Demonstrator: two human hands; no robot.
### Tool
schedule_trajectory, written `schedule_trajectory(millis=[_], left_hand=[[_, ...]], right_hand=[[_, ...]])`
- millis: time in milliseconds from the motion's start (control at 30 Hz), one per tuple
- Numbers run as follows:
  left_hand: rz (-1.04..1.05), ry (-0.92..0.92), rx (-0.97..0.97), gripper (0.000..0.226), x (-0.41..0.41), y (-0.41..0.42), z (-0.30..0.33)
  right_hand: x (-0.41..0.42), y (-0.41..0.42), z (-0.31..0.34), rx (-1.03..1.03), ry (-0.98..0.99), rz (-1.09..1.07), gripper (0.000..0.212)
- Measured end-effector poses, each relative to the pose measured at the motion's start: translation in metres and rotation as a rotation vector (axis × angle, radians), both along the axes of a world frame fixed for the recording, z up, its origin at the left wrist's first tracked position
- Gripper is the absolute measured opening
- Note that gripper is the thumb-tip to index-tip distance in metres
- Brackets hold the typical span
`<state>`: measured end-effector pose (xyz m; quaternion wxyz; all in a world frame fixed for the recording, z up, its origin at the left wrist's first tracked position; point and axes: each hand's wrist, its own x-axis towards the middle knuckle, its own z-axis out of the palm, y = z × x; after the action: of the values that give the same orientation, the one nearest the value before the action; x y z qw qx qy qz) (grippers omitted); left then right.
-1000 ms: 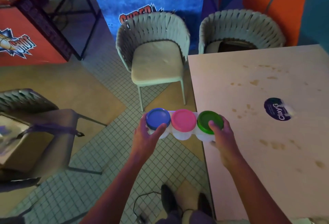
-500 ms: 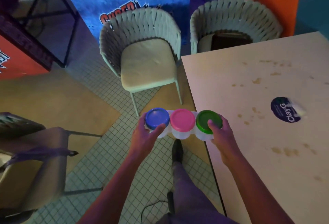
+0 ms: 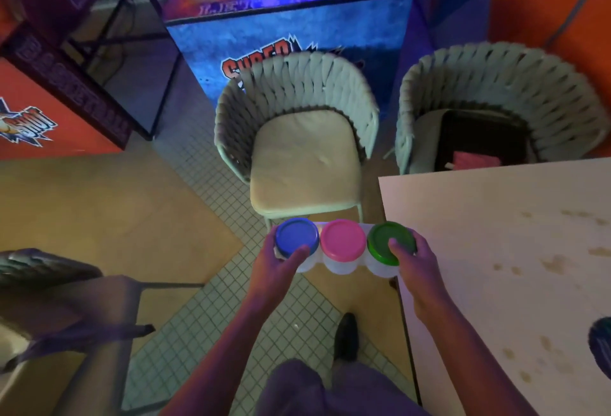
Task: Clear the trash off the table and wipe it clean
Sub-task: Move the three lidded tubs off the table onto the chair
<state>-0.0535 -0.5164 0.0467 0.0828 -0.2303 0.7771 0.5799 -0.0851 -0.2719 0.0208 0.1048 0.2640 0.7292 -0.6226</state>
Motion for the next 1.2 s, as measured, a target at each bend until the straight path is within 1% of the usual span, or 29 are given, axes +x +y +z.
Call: schedule_trajectory(millis=[133,300,533,667,767,900,1033,1200], left_hand=[[0.054,0.002,0.005,0.078,-0.049,-0.016,0.006],[0.071,-0.019,-0.017,0.090,-0.119,-0.039,-0.006],[0.054,-0.078,0.020,0.076,-0.240,-0.077,-0.045],[0.000,-0.143,0.013,0.079,-0.320,-0.106,-0.063],[-0.024,-0.176,-0.005,0.071,-0.373,-0.123,-0.074],[-0.067,-0.206,-0.045,0.080,-0.440,-0.146,-0.095],[-0.147,-0.220,-0.089,0.092,-0.489,-0.153,-0.113],[-0.209,-0.278,-0.144,0.090,-0.540,-0.150,-0.145]], right_hand=[[-0.060,-0.018,0.003,0.024,0.022,0.064,0.040],[-0.131,-0.037,-0.010,0.013,-0.016,0.021,0.040],[-0.238,-0.064,-0.041,-0.079,-0.125,-0.123,0.058],[-0.298,-0.084,-0.051,-0.124,-0.196,-0.239,0.053],[-0.338,-0.096,-0.059,-0.157,-0.236,-0.317,0.047],[-0.394,-0.108,-0.075,-0.234,-0.265,-0.331,0.043],[-0.440,-0.115,-0.100,-0.248,-0.292,-0.323,0.043],[-0.492,-0.118,-0.133,-0.233,-0.352,-0.306,0.046]])
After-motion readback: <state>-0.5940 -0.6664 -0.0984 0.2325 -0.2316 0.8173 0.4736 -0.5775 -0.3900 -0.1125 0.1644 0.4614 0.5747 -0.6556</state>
